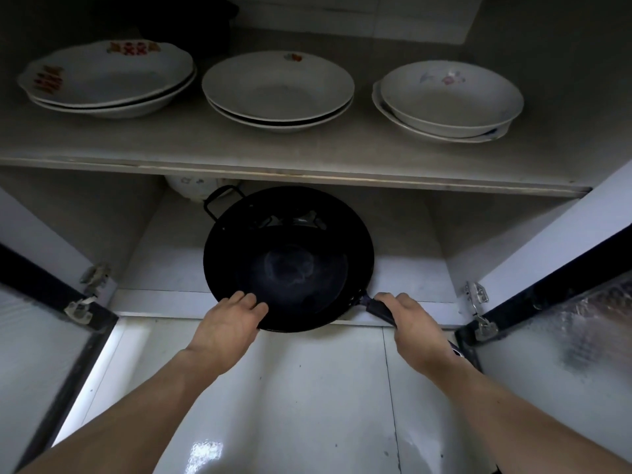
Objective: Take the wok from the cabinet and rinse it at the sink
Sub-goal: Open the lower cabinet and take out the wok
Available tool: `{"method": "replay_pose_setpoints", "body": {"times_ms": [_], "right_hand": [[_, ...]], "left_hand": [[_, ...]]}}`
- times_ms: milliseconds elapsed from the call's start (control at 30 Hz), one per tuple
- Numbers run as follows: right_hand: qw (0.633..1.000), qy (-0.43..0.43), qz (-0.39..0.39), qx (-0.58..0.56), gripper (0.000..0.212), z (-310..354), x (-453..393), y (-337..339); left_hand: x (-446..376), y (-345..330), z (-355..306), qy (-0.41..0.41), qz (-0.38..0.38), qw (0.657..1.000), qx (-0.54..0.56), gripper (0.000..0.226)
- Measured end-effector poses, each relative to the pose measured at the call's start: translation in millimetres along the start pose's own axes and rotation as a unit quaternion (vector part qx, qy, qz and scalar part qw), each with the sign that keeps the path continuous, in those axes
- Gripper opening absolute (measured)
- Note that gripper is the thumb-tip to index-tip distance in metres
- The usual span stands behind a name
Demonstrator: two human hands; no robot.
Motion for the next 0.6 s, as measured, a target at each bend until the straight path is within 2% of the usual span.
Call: {"method": "replay_pose_setpoints", "body": {"times_ms": [200,333,433,600], "right_hand": [[1.0,0.009,-0.01,-0.013,0.077,3,3,5],[1.0,0.004,-0.016,0.026,0.079,5,5,10],[0.999,0.005,-0.016,0.036,0.081,7,6,12],[0.999,0.021,-0.027,0.041,0.08,7,8,12]], "left_hand": [[2,6,1,-0.037,-0.032,0.998,0.029,0.034],[5,12,2,-0.061,-0.033,0.996,0.052,0.037],[7,8,-5,-0.072,-0.013,0.997,0.026,0.047],[7,7,-8,-0.082,-0.049,0.995,0.009,0.041]]}}
Point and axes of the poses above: each hand's wrist, its own x-axis away from the middle knuckle, its own y-axis out of the back of the hand, z = x × y, the point moved 5 cm from there along -x, towards the middle knuckle, and after that the axes turned 14 degrees about x, right-handed, at the moved point
